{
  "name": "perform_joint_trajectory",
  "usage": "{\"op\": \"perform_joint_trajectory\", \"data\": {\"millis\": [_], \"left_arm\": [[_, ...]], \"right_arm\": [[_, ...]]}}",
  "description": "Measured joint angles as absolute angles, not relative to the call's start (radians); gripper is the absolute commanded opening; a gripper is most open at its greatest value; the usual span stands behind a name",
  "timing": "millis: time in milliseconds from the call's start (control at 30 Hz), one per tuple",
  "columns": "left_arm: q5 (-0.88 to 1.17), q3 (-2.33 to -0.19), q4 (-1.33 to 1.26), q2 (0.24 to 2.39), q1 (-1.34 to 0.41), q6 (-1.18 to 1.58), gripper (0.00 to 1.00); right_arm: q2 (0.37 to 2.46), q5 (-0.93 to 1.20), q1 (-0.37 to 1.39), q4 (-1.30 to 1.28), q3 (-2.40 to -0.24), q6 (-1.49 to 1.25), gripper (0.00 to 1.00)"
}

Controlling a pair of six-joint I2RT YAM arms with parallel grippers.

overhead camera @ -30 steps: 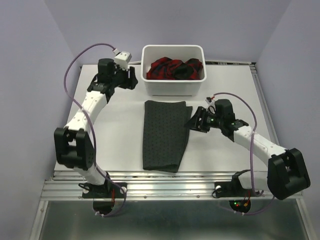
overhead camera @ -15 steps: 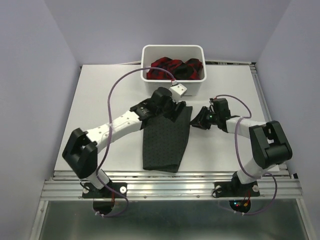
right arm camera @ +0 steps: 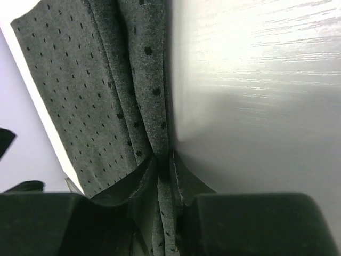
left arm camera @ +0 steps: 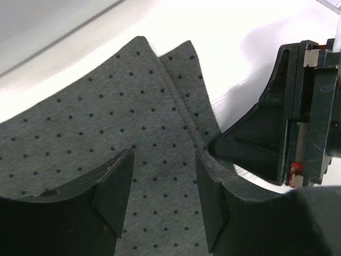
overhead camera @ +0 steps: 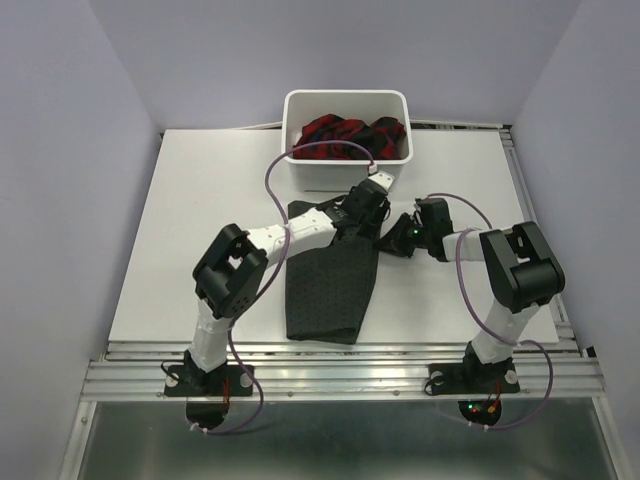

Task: Fold and stack the skirts
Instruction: Fold the skirt

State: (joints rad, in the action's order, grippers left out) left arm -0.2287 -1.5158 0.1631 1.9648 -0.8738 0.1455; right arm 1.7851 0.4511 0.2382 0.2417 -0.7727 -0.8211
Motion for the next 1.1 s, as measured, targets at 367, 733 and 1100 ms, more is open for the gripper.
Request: {"op": "perform_joint_trajectory", "data": {"millis": [367,733,1100], "left_arm": [[-0.297,-1.570,0.211,2.096,-0.927,0.247,0.49],[-0.316,-1.637,0.234,2.147,-0.928,0.278,0.49],[-0.312,-1.657,0.252,2.180,-0.930,0.299,0.38]], "right_arm": [[1.787,0.437,0.237,0.307,-0.738,-0.861,0.01],[1.789,0.437,0.237,0.309,-0.737,-0.872,0.01],[1.794,0.437,0.237,0.321,-0.737,-0.884,0.01]]}}
